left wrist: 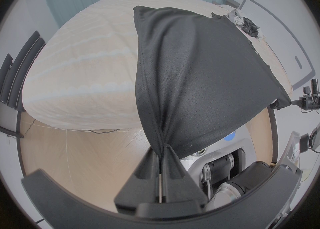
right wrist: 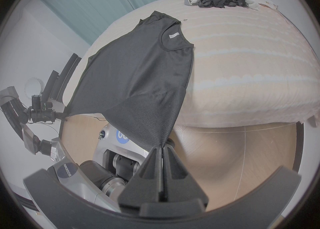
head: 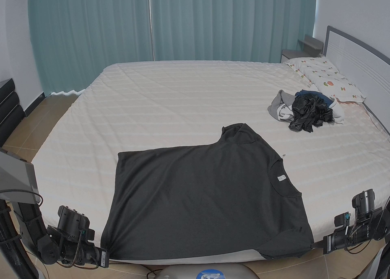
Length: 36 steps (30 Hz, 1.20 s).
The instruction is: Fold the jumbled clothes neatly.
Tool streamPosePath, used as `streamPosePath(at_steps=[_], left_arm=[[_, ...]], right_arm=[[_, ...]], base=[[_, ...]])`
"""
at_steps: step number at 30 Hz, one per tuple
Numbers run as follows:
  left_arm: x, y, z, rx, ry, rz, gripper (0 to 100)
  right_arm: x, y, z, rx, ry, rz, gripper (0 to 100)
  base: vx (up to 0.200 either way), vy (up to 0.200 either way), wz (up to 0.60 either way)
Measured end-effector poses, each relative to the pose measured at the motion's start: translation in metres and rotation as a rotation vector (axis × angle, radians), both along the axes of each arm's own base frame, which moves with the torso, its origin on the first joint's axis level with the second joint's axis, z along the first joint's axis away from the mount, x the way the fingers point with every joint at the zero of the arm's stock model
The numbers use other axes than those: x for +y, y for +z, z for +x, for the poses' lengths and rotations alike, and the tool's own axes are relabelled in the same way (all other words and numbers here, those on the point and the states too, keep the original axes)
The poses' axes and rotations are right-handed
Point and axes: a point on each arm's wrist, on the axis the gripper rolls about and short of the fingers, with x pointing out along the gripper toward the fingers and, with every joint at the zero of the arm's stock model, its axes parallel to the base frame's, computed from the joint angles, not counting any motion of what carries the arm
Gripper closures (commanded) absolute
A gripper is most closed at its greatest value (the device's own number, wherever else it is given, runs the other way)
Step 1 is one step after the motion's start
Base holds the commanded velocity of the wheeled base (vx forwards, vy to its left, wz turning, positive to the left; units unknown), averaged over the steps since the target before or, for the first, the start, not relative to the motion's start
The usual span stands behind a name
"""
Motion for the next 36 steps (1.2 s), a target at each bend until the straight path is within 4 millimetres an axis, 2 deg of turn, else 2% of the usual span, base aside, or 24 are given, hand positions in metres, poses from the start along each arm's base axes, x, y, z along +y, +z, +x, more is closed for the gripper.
streamPosePath(at_steps=[6, 17, 31, 36], left_arm=[[0.001, 0.005, -0.007, 0.028, -0.012, 0.007, 100], [-0.002, 0.018, 0.006, -0.133, 0.063, -0.079, 100], [-0.007, 0.03, 0.035, -0.242, 0.217, -0.218, 100], [-0.01, 0.035, 0.048, -0.269, 0.295, -0.287, 100]], right_arm=[[0.0, 0.001, -0.004, 0.013, 0.018, -0.016, 100], [-0.002, 0.012, 0.0, -0.048, -0.033, 0.016, 100], [0.001, 0.032, 0.03, -0.143, -0.131, 0.119, 100], [0.002, 0.043, 0.047, -0.181, -0.182, 0.166, 100]], base=[[0.0, 0.0, 0.0], [0.0, 0.0, 0.0], [0.0, 0.0, 0.0], [0.0, 0.0, 0.0]])
